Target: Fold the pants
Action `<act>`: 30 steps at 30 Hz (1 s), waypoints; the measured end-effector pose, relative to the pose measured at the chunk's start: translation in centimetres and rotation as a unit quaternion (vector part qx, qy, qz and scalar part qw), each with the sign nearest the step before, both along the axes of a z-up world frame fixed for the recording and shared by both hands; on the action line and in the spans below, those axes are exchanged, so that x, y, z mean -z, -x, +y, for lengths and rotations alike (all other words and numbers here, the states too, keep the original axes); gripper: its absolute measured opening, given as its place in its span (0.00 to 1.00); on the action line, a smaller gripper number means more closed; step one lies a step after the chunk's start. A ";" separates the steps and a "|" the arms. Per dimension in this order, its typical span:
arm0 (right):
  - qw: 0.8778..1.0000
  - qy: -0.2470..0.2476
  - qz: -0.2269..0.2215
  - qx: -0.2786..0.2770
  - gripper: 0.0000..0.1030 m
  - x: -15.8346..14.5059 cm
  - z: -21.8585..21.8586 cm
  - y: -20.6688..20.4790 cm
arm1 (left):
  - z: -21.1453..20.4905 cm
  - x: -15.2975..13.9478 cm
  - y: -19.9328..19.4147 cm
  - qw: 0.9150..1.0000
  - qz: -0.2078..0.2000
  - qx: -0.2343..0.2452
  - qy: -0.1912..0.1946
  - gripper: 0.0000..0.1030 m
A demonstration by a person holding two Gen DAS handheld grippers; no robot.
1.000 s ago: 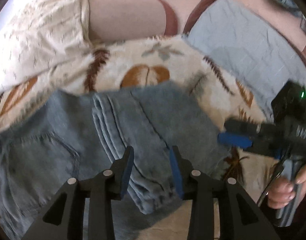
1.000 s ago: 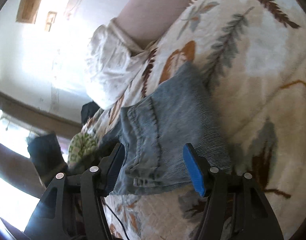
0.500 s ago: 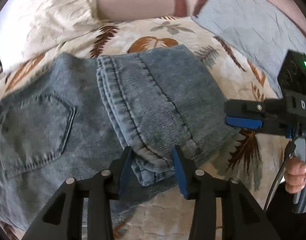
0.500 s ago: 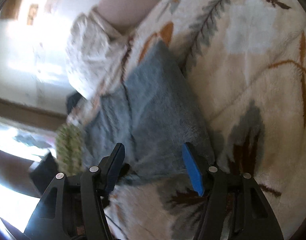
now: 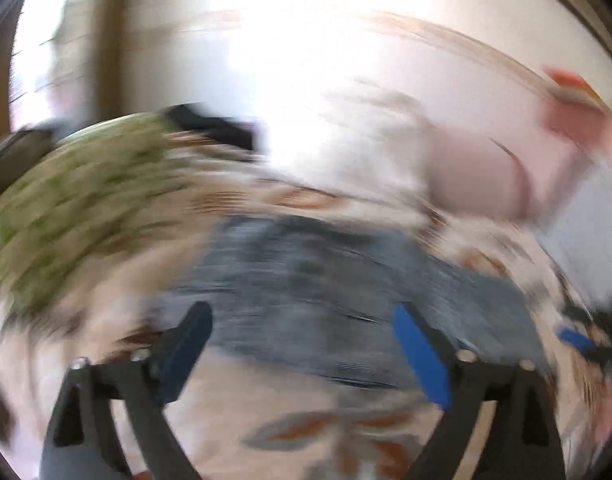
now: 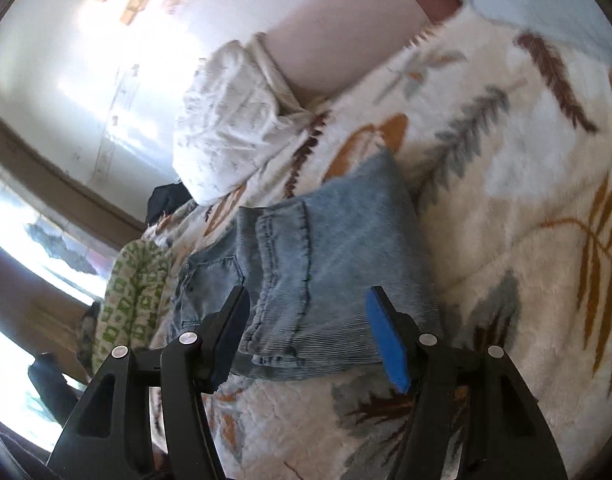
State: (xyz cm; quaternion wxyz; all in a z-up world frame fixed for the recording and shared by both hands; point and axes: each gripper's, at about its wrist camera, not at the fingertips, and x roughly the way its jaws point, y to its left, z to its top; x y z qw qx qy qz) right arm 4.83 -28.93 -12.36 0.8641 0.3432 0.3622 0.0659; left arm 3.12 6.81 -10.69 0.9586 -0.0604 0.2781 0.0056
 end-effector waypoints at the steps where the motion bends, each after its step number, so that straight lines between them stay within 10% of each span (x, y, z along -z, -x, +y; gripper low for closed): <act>1: 1.000 0.018 -0.007 -0.006 0.60 -0.4 0.7 0.1 | 1.6 0.0 0.0 0.999 -0.004 -0.032 0.009 0.95; 6: 0.991 0.113 -0.005 -0.069 0.60 -2.9 7.0 -2.1 | 7.7 0.8 -1.7 0.985 0.012 -0.171 0.031 1.00; 11: 0.979 0.131 0.000 -0.158 0.66 -6.3 14.9 -7.6 | 10.5 2.9 -4.1 0.975 0.076 -0.194 0.073 1.00; 18: 0.943 0.158 0.044 -0.291 0.70 -8.8 28.1 -18.0 | 10.1 3.6 -8.3 0.983 0.088 -0.142 0.069 1.00; 27: 0.897 0.233 0.138 -0.349 0.71 -3.3 38.6 -27.8 | 10.2 8.1 -10.4 0.985 0.145 -0.033 0.084 0.98; 30: 0.888 0.233 0.173 -0.357 0.71 -1.0 40.2 -30.0 | 9.6 7.8 -10.4 0.986 0.135 0.017 0.101 0.78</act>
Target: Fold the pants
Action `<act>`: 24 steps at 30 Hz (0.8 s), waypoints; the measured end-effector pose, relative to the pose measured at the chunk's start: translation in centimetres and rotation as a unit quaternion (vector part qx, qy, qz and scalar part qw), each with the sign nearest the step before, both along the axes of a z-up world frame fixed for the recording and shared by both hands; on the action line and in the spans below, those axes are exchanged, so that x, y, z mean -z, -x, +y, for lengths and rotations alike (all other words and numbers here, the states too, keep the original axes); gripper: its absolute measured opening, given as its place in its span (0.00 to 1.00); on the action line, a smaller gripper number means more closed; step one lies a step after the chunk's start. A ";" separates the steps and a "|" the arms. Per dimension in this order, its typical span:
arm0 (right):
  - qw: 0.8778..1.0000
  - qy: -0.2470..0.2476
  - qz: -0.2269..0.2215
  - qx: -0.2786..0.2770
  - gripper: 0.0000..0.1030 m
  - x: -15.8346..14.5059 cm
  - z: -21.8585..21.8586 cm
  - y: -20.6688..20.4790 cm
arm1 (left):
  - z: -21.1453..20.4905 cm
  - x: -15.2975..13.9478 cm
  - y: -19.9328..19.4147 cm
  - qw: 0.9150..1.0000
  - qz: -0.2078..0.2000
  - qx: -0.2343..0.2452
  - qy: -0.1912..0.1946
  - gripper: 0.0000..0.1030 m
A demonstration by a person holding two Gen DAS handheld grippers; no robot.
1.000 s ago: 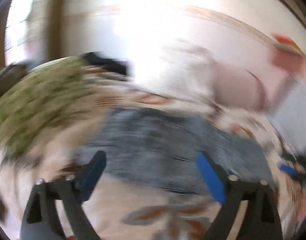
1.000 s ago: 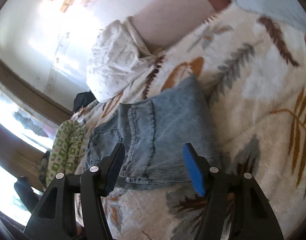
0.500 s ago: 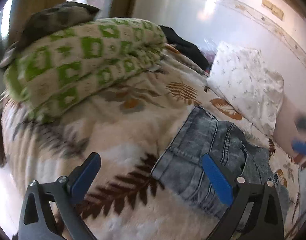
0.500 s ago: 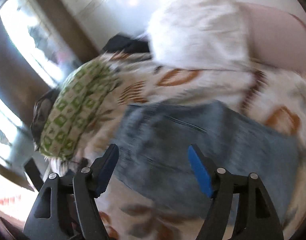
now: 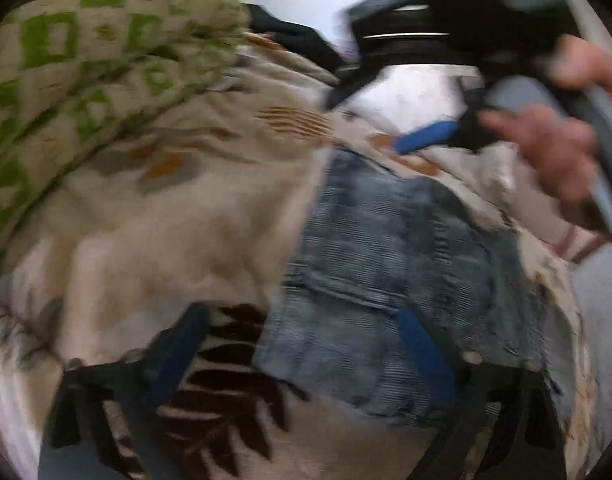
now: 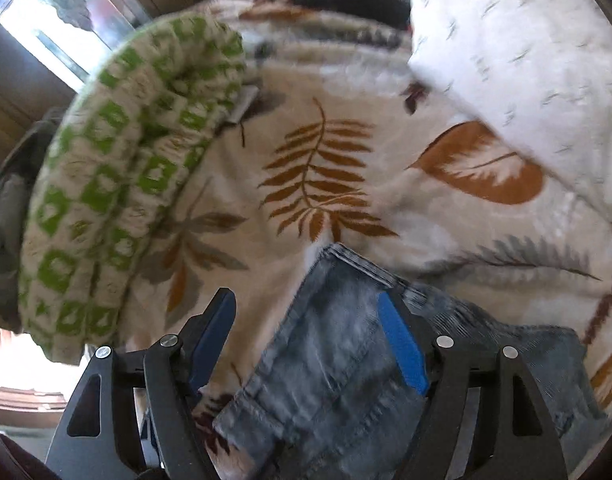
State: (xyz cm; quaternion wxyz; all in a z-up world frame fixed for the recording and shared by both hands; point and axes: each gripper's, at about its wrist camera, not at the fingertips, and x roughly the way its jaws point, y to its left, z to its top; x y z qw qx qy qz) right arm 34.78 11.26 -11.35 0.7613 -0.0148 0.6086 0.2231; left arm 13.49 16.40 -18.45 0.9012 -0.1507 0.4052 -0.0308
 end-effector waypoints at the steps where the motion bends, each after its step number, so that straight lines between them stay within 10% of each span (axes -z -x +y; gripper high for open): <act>1: 1.000 0.004 0.012 0.004 0.71 0.7 0.3 -0.5 | -0.1 0.0 -0.1 1.000 -0.001 0.009 0.008 0.66; 10: 0.994 0.097 0.055 0.009 0.68 5.5 2.3 -2.1 | -0.2 0.1 -0.9 0.999 0.002 0.007 0.050 0.34; 16: 0.989 0.140 0.036 -0.015 0.46 7.5 2.7 -1.8 | 0.4 0.3 -1.1 0.997 0.011 -0.011 0.082 0.25; 20: 0.993 0.116 0.027 -0.018 0.10 6.4 1.6 -1.2 | 0.7 -0.1 -0.9 0.994 0.000 -0.006 0.108 0.20; 24: 0.995 0.104 0.011 -0.005 0.09 4.8 0.1 -0.5 | 0.2 -1.4 -0.4 0.994 -0.029 0.013 0.105 0.19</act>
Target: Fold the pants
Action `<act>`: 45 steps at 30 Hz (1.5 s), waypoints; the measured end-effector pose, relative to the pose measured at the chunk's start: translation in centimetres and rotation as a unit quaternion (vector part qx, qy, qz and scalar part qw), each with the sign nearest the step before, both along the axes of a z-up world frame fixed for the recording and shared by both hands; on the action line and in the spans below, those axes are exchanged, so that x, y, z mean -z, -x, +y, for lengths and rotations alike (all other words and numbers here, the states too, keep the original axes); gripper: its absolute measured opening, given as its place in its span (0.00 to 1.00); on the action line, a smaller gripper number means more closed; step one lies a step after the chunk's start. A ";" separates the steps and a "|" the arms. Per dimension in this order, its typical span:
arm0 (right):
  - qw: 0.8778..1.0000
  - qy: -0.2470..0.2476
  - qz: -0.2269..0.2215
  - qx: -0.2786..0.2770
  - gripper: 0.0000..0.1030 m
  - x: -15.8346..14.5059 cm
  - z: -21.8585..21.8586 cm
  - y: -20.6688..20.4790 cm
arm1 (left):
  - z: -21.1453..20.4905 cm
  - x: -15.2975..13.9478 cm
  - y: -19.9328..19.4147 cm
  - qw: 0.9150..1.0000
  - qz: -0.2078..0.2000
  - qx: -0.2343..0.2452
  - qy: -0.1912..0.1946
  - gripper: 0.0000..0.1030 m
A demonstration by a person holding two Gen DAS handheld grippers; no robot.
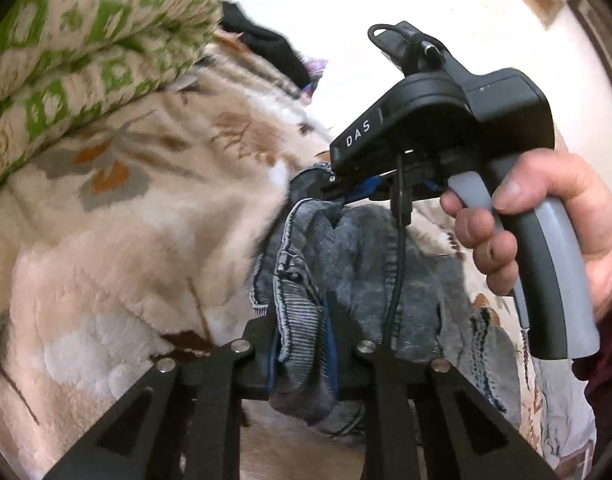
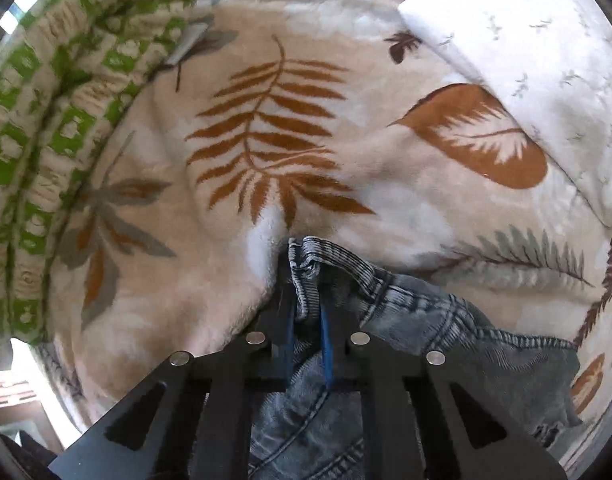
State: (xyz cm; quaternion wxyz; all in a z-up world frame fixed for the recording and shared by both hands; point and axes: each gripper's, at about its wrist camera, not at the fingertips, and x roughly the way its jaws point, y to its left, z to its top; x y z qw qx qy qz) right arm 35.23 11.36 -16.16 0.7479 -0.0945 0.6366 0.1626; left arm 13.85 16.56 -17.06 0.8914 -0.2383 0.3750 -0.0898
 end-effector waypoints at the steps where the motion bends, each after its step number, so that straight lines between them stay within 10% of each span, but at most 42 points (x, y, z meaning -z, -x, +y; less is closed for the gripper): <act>1: 1.000 -0.004 -0.008 0.001 0.09 -0.5 -0.4 0.3 | -0.1 -0.4 0.0 1.000 -0.009 0.004 -0.001 0.19; 19: 0.980 -0.111 -0.145 0.082 0.09 -12.7 -13.7 5.8 | -12.9 -8.5 4.3 0.978 -0.149 0.146 -0.024 0.14; 31: 0.957 -0.150 -0.157 0.195 0.08 -11.0 -31.7 11.5 | -24.4 -7.7 9.9 0.930 -0.187 0.293 -0.115 0.12; 42: 0.938 -0.210 -0.120 0.249 0.09 -8.4 -37.7 12.2 | -10.0 -9.5 5.6 0.975 -0.135 0.119 -0.127 0.12; 45: 0.934 -0.249 -0.110 0.233 0.27 -8.2 -37.7 13.8 | -9.3 -6.9 3.0 0.985 -0.074 0.116 -0.102 0.12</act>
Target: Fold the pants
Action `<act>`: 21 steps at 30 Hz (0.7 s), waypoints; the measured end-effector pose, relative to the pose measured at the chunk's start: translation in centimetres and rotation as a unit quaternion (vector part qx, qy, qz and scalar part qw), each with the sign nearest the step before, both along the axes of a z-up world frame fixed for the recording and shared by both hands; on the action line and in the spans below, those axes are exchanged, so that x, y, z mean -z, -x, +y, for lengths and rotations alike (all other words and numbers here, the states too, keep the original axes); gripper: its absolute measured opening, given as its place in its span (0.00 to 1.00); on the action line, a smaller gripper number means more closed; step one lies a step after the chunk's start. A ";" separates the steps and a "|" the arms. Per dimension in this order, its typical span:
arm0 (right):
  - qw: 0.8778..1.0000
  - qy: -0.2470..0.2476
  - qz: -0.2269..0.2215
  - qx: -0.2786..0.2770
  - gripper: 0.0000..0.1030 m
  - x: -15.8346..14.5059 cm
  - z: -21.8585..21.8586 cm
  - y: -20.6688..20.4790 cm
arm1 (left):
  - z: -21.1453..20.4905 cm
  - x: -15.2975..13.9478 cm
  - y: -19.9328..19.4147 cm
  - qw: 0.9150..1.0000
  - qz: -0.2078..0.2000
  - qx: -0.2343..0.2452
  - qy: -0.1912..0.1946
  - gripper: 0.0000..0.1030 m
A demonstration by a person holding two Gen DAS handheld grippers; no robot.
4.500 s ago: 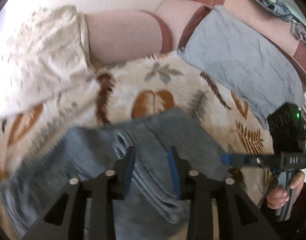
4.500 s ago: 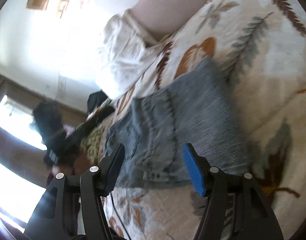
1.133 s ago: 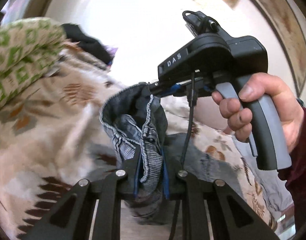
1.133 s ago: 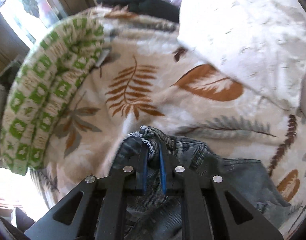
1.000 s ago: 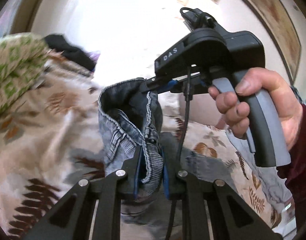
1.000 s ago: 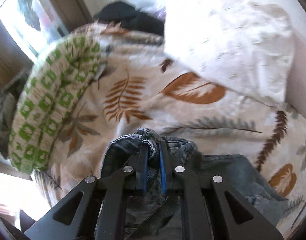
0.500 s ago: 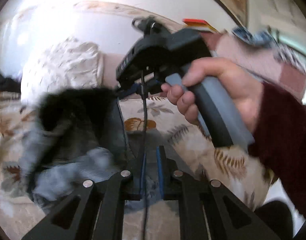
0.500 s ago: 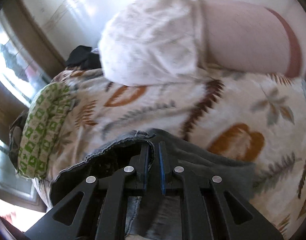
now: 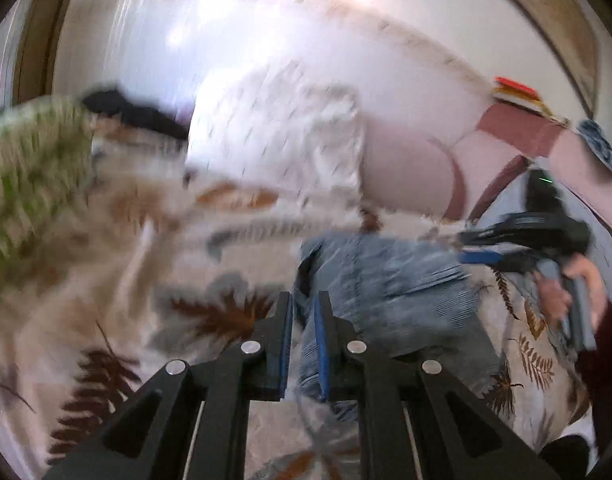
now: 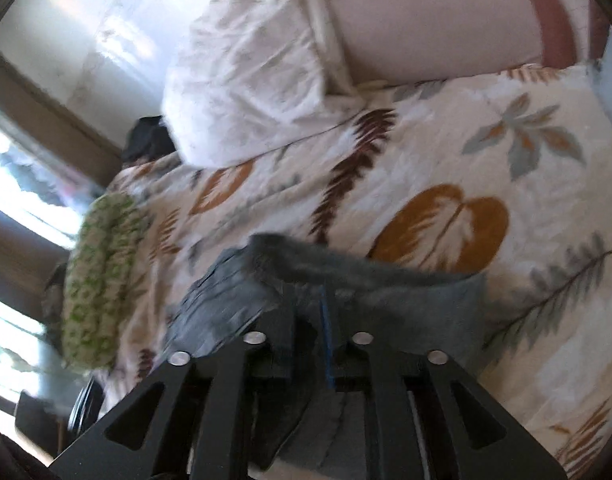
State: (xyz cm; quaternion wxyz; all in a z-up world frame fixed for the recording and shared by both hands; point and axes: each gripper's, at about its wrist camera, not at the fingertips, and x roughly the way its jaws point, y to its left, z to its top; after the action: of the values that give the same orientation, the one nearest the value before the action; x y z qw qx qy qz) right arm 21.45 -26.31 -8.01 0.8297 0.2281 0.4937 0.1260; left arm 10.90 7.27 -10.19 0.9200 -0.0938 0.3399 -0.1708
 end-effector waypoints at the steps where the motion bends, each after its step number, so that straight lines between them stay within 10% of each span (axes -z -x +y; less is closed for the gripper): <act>1: 1.000 -0.013 -0.002 -0.005 0.53 0.1 0.1 0.5 | 0.0 1.0 -0.4 1.000 0.014 -0.001 0.000 0.12; 2: 1.000 -0.028 -0.003 -0.005 0.72 0.4 0.2 1.2 | -0.2 1.8 -0.9 1.000 0.026 0.004 -0.003 0.12; 13: 0.974 -0.213 -0.020 0.076 0.79 7.7 -1.9 1.9 | -2.5 5.3 -3.7 0.997 0.071 0.043 0.003 0.12; 21: 0.957 -0.288 -0.027 0.000 0.81 9.1 0.9 1.4 | -3.1 5.6 -3.4 0.995 0.081 0.063 -0.011 0.12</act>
State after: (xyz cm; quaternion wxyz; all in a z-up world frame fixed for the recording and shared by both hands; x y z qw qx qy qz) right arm 20.10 -25.43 -17.10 0.7421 0.4535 0.4138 0.2689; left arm 14.33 4.21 -15.82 0.8779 -0.0758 0.4203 -0.2166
